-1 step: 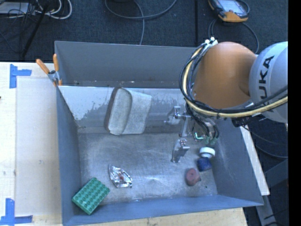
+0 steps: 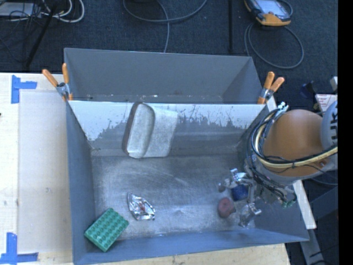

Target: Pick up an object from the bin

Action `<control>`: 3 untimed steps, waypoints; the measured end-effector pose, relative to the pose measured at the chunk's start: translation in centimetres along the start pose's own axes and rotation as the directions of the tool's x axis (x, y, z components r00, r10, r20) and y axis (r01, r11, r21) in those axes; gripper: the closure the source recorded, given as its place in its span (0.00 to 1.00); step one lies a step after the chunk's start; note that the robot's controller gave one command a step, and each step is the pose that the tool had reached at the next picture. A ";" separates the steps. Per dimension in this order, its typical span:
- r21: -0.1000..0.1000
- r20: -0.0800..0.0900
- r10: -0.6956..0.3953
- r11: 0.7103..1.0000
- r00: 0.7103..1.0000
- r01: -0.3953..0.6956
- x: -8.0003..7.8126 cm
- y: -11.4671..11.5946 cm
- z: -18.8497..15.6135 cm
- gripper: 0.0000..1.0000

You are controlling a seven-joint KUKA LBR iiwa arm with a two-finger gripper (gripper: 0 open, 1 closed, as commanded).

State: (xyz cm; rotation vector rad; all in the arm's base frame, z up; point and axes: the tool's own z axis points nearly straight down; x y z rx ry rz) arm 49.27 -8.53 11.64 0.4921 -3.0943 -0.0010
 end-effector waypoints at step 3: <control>0.005 0.015 0.034 0.999 0.999 -0.034 -0.3 -2.6 -9.5 1.00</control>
Offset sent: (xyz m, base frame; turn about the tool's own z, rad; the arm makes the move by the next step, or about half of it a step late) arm 0.0108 -0.0184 -0.0423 0.0540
